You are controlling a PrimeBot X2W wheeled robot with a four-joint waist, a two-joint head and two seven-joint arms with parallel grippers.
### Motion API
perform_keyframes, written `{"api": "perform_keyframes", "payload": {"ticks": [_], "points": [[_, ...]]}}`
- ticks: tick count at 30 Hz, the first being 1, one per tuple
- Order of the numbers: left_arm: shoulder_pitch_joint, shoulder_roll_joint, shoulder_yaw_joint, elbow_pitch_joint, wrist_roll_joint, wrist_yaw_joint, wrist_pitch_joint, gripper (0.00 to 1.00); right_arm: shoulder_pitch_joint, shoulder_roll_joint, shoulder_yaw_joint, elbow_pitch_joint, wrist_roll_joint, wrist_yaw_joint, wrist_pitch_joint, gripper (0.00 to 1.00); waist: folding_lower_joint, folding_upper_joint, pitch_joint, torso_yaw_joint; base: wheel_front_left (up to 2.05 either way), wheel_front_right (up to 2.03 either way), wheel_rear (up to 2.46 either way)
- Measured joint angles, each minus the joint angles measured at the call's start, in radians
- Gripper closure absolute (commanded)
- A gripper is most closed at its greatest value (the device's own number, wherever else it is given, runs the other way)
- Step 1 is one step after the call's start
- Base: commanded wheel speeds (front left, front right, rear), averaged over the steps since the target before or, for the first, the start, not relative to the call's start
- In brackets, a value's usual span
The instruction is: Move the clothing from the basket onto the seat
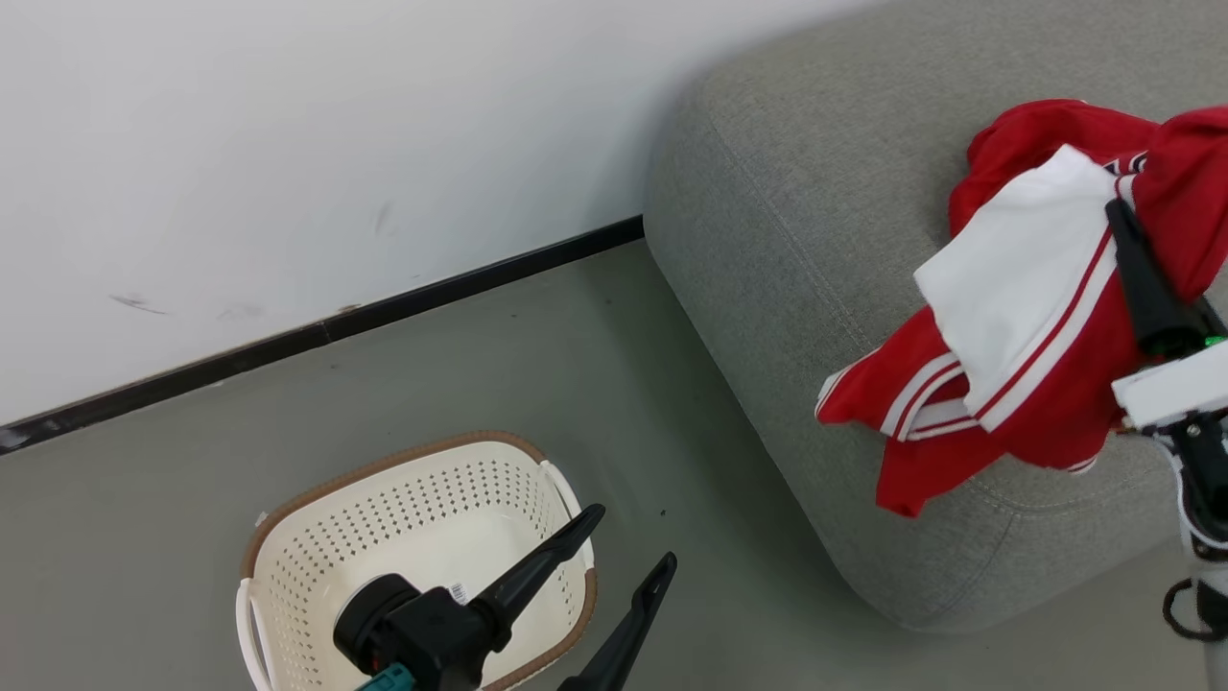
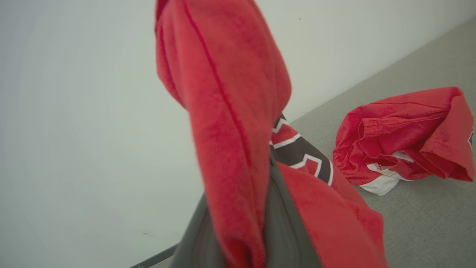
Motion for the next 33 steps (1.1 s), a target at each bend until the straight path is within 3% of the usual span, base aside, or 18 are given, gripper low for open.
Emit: {"api": "perform_keyframes", "payload": {"ticks": [9,20,33], "points": [[0.0,-0.001,-0.008,-0.012,0.004,0.003,0.009,0.0,-0.185,0.013,-0.169,0.174,0.031,0.0,0.107,1.0,0.0,0.0,0.026,0.033,0.0,0.0,0.0],[-0.001,-0.002,-0.016,-0.022,0.027,0.012,0.017,0.0,-0.449,-0.017,-0.297,0.325,-0.06,0.0,0.178,1.0,0.0,0.0,0.073,0.09,0.0,0.0,0.0],[-0.006,-0.001,-0.034,-0.03,0.036,0.007,0.027,0.0,-0.699,-0.114,-0.527,0.467,-0.21,0.0,0.196,1.0,0.0,0.0,0.129,0.159,0.0,0.0,0.0]]}}
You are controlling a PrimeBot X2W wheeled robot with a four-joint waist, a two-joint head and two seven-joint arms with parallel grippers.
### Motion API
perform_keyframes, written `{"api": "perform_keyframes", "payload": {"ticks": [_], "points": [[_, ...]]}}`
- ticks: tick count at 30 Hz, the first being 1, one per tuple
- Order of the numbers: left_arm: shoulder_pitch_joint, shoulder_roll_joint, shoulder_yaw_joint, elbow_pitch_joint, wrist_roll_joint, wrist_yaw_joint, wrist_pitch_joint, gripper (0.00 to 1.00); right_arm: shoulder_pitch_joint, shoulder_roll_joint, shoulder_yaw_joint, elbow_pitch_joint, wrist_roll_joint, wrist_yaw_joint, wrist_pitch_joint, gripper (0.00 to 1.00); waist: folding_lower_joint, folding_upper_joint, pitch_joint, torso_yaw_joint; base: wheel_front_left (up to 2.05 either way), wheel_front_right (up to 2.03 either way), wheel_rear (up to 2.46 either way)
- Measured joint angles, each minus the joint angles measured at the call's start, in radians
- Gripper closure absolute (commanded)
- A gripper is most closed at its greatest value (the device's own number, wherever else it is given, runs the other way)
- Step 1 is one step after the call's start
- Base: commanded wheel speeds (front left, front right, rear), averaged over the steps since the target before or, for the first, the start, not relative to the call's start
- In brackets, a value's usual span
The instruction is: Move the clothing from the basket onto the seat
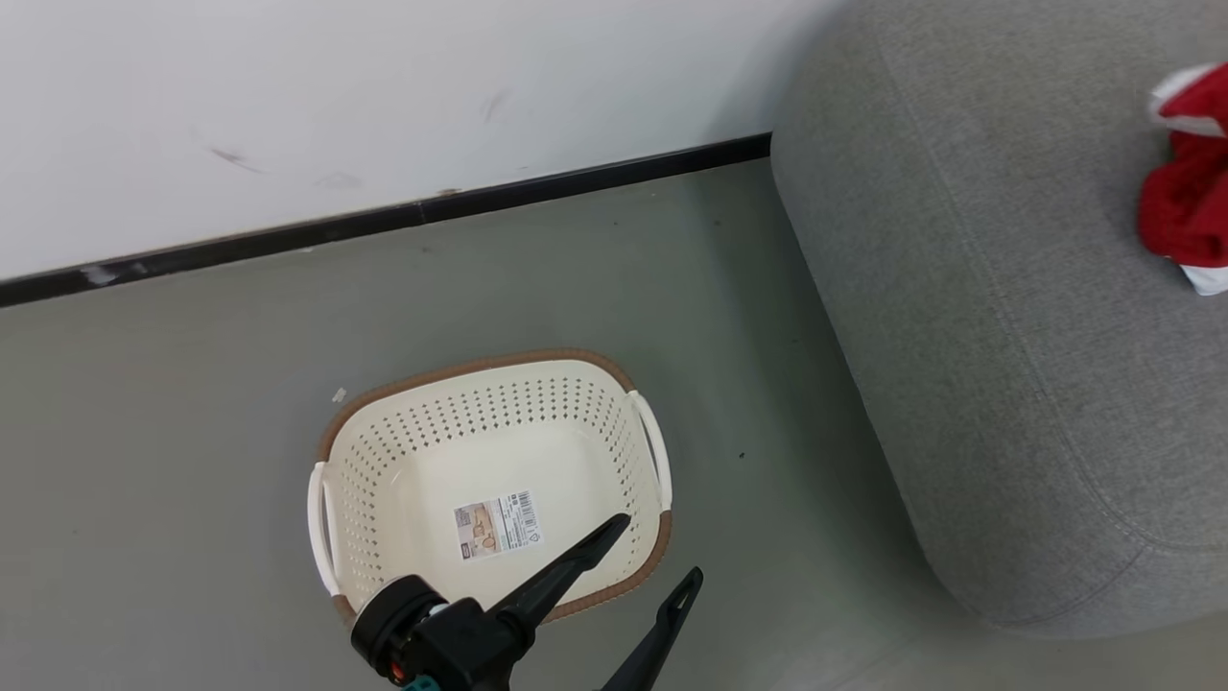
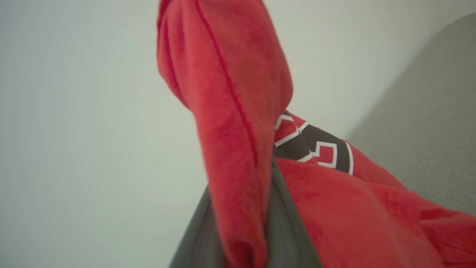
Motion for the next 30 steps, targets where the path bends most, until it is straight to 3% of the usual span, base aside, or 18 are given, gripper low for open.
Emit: {"api": "perform_keyframes", "payload": {"ticks": [8,20,30], "points": [[-0.009,0.004,-0.004,-0.004,0.002,-0.006,0.013,0.0,-0.071,-0.039,-0.106,0.075,-0.088,0.0,0.008,1.0,0.0,0.0,0.036,0.043,0.0,0.0,0.0],[-0.026,0.016,-0.005,-0.006,0.008,-0.009,0.025,0.0,-0.237,-0.123,-0.143,0.07,-0.182,0.0,0.006,1.0,0.0,0.0,0.087,0.097,0.0,0.0,0.0],[-0.043,0.021,-0.004,-0.019,0.009,-0.012,0.043,0.0,-0.213,-0.122,-0.208,0.139,-0.23,0.0,0.007,1.0,0.0,0.0,0.14,0.121,0.0,0.0,0.0]]}}
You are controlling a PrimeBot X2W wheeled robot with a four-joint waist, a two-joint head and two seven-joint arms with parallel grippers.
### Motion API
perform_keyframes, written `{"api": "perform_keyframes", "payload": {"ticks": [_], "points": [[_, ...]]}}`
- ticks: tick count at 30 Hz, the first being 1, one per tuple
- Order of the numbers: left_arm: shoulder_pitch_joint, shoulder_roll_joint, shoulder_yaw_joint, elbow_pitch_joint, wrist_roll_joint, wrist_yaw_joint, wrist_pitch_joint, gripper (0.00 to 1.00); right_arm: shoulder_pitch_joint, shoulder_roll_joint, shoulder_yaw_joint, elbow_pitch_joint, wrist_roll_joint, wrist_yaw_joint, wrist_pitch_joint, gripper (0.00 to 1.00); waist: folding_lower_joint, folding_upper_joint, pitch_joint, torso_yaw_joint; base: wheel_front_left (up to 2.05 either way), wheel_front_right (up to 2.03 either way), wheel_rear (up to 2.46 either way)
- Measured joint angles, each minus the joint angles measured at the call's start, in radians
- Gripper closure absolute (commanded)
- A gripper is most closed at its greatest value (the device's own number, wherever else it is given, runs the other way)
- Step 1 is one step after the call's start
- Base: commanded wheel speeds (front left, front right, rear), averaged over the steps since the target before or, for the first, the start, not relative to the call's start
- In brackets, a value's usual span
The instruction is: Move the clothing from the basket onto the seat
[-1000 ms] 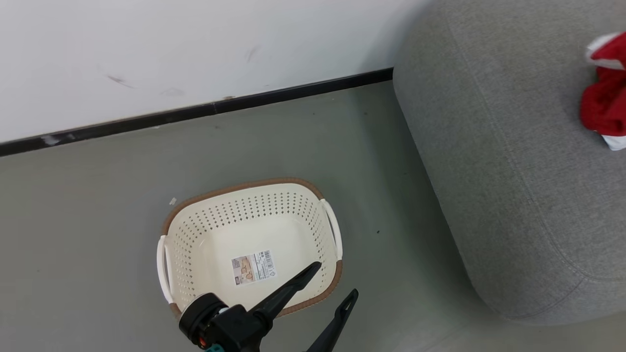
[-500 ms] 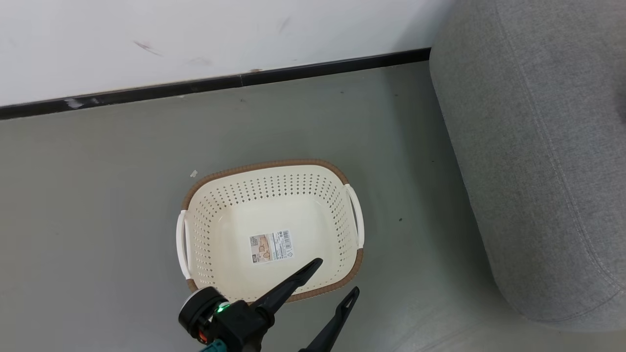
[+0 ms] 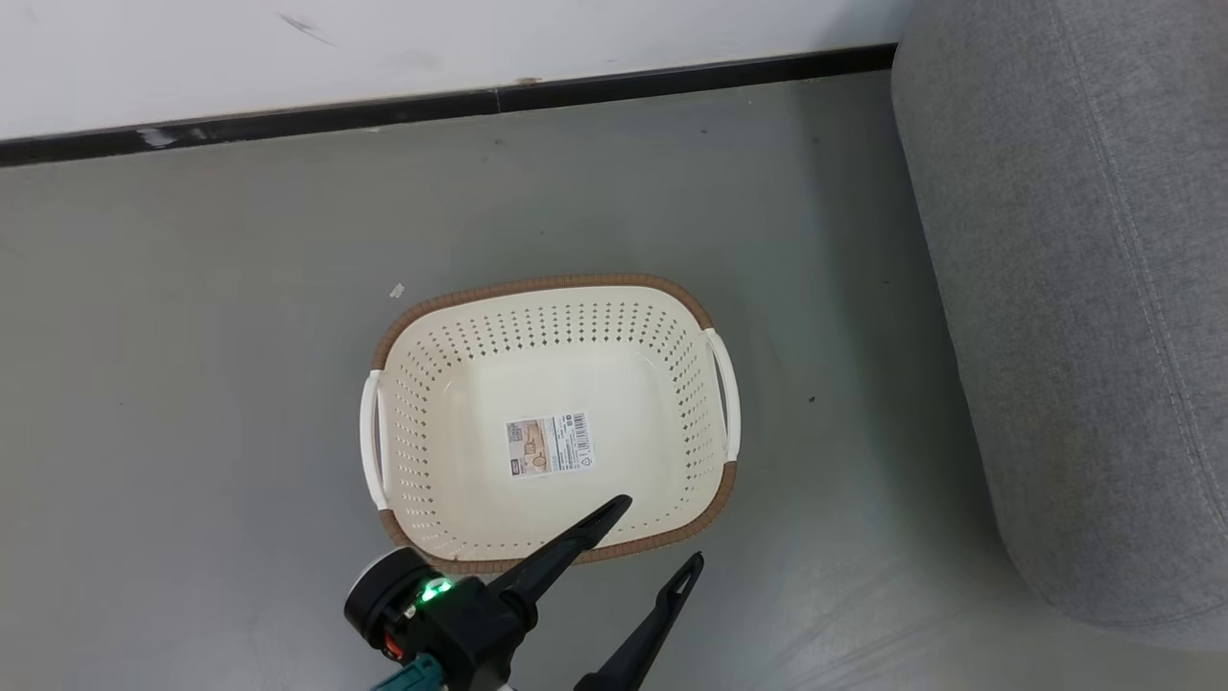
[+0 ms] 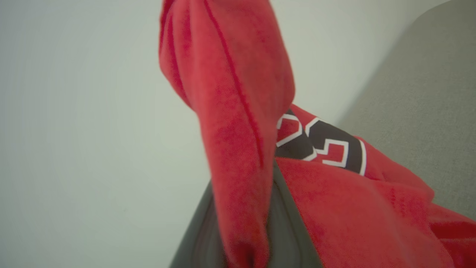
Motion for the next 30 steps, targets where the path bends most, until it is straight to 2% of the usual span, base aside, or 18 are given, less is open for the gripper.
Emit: {"api": "perform_keyframes", "payload": {"ticks": [6,13,23,30], "points": [[-0.014,0.01,0.008,-0.009,0.001,0.0,0.009,0.0,0.044,0.011,-0.034,0.036,-0.008,0.0,-0.001,1.0,-0.0001,0.0,0.032,0.008,0.0,0.0,0.0],[-0.041,0.009,0.015,-0.021,0.008,0.0,0.017,0.0,0.128,0.01,-0.021,0.061,-0.057,0.0,-0.029,1.0,0.0,0.0,0.064,0.01,0.0,0.0,0.0],[-0.06,0.008,0.025,-0.026,0.008,-0.001,0.017,0.0,0.207,0.011,-0.028,0.068,-0.071,0.0,-0.133,1.0,0.0,0.0,0.093,0.009,0.0,0.0,0.0],[-0.06,0.009,0.031,-0.017,0.01,0.0,0.017,0.0,0.288,0.012,-0.119,0.125,-0.102,0.0,-0.194,1.0,0.0,0.0,0.099,0.009,0.0,0.0,0.0]]}}
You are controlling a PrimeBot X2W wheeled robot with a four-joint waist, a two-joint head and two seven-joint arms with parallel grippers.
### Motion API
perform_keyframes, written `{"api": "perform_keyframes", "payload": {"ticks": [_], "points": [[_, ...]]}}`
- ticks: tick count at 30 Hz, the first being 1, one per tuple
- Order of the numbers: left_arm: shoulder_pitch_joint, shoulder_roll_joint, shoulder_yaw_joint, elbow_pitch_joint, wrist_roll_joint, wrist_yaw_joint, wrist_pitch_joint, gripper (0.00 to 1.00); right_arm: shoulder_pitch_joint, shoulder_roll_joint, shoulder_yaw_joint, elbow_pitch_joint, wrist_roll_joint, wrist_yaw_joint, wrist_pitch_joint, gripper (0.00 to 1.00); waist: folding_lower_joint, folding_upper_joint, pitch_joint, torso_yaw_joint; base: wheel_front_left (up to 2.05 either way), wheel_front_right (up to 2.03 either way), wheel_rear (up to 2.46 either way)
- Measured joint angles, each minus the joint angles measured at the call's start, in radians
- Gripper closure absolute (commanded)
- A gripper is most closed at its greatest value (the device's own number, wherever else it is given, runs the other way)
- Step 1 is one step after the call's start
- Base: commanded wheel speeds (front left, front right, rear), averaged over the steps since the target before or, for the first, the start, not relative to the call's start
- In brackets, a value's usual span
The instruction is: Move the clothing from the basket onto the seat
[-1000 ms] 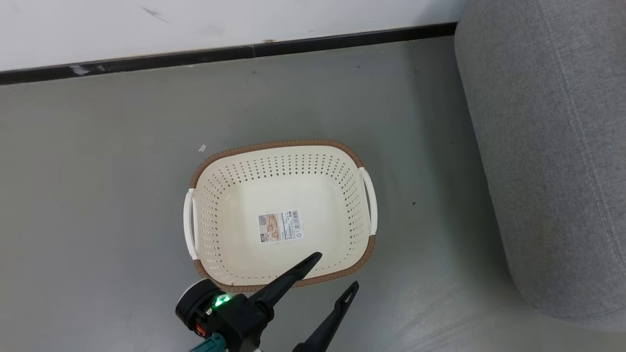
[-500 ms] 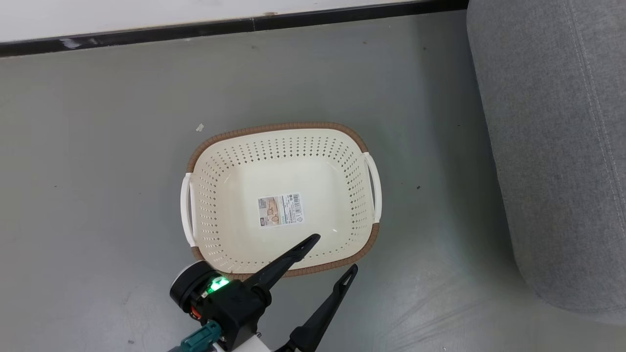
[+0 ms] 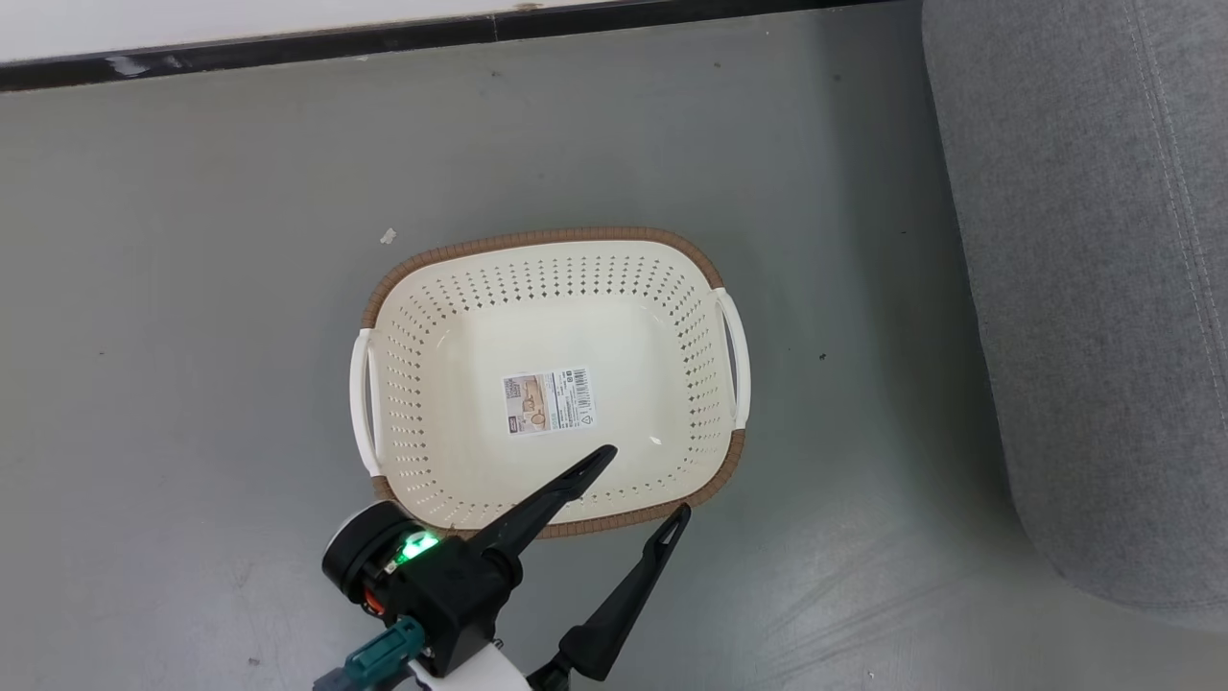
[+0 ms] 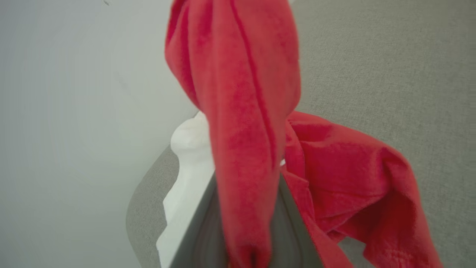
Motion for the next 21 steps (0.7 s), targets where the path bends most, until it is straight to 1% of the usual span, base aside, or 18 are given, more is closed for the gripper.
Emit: {"api": "perform_keyframes", "payload": {"ticks": [5,6,8,9,11,12,19,21], "points": [[0.0,0.004,0.007,0.004,0.001,0.001,0.0,0.0,0.019,0.001,-0.031,0.022,-0.011,0.0,-0.04,1.0,0.0001,0.0,-0.002,-0.001,0.0,0.0,0.0],[0.0,0.005,0.008,0.005,0.001,0.003,0.0,0.0,0.019,0.001,-0.036,0.026,-0.013,0.0,-0.049,0.97,0.0,0.0,-0.002,-0.002,0.0,0.0,0.0],[0.0,0.005,0.009,0.006,0.001,0.004,0.0,0.0,0.019,0.003,-0.04,0.031,-0.018,0.0,-0.067,0.68,0.0,0.0,-0.004,-0.004,0.0,0.0,0.0],[0.0,0.005,0.009,0.007,0.001,0.005,0.0,0.0,0.019,0.004,-0.04,0.033,-0.019,0.0,-0.075,0.56,0.0,0.0,-0.005,-0.006,0.0,0.0,0.0],[0.0,0.007,0.01,0.009,0.001,0.005,0.0,0.0,0.018,0.007,-0.037,0.038,-0.019,0.0,-0.088,0.15,0.0,0.0,-0.008,-0.009,0.0,0.0,0.0],[0.0,0.007,0.01,0.01,0.001,0.005,0.0,0.0,0.018,0.009,-0.031,0.04,-0.019,0.0,-0.096,0.0,0.0,0.0,-0.009,-0.011,0.0,0.0,0.0],[0.0,0.005,0.019,0.013,0.001,0.008,0.0,0.0,0.014,0.013,0.044,0.041,-0.03,0.0,-0.127,0.0,0.0,0.0,-0.025,-0.024,0.0,0.0,0.0],[0.0,0.002,0.023,0.013,0.001,0.016,-0.001,0.0,0.015,0.012,0.078,0.04,-0.05,0.0,-0.135,0.0,0.0,0.0,-0.029,-0.028,0.0,0.0,0.0]]}}
